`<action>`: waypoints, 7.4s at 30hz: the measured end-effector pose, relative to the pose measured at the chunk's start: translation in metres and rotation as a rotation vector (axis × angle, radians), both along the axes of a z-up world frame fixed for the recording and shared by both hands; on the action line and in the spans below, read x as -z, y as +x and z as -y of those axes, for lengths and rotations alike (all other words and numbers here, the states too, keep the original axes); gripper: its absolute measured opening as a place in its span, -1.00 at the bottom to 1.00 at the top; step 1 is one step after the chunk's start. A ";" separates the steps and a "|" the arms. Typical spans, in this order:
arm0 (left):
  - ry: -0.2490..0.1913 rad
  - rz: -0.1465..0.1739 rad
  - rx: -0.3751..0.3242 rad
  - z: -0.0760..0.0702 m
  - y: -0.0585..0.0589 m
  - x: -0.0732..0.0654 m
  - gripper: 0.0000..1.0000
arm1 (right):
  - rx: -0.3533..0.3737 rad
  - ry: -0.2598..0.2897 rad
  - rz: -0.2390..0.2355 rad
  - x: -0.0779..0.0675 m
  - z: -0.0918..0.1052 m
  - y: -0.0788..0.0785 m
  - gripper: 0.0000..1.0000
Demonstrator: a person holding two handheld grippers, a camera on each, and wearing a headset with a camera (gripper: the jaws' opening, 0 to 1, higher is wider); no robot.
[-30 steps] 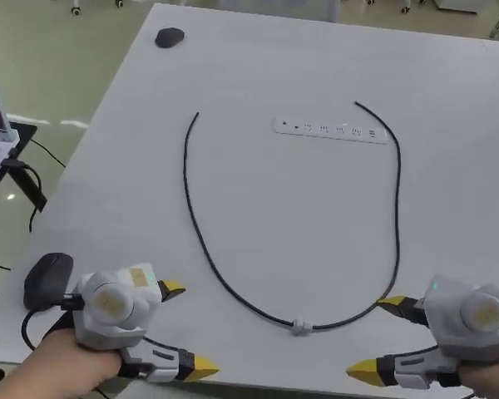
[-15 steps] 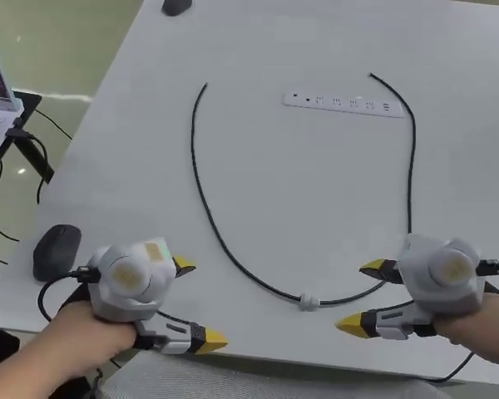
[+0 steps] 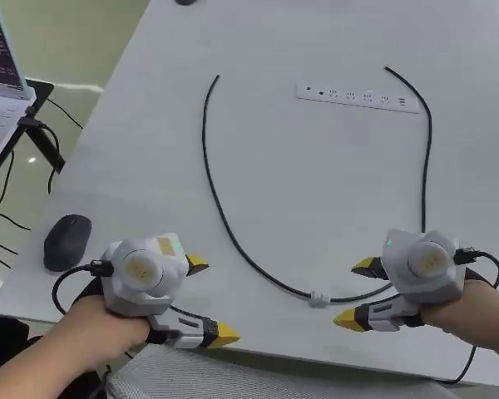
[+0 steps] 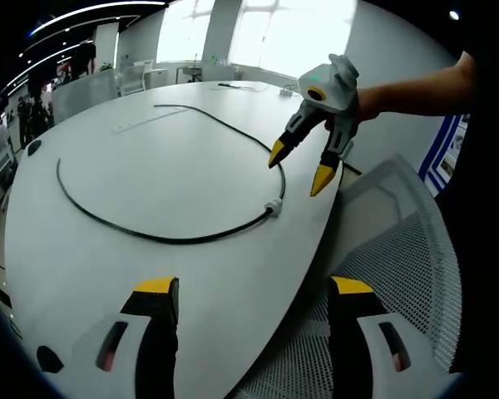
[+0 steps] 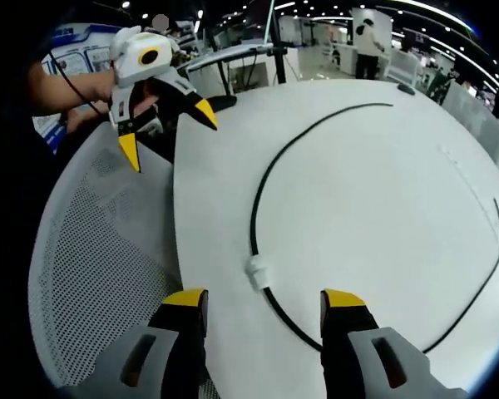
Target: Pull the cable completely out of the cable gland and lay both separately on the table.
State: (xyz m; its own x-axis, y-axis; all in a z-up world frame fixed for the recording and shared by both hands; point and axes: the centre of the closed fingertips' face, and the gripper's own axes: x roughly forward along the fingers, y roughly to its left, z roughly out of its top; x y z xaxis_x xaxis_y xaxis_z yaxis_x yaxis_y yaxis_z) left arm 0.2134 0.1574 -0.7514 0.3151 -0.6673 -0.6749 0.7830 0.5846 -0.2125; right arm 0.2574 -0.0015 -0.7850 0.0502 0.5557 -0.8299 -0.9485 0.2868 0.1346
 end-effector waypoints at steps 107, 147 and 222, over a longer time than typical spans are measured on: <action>-0.264 0.129 0.193 0.109 0.044 -0.072 -0.03 | -0.246 0.012 0.101 -0.110 -0.045 -0.011 -0.87; -0.328 0.173 0.272 0.124 0.031 -0.090 -0.70 | -0.387 0.055 0.165 -0.118 -0.041 -0.020 -0.85; -0.372 0.066 0.236 0.136 0.026 -0.106 -0.70 | -0.298 0.421 0.053 -0.141 -0.029 -0.026 -0.86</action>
State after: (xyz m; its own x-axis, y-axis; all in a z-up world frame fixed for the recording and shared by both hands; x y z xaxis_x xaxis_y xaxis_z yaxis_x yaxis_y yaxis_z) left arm 0.2395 0.0213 -0.6451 0.1597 -0.9196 -0.3590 0.9049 0.2817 -0.3192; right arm 0.2313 0.0276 -0.6440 -0.1252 0.8374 -0.5321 -0.9894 -0.0653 0.1301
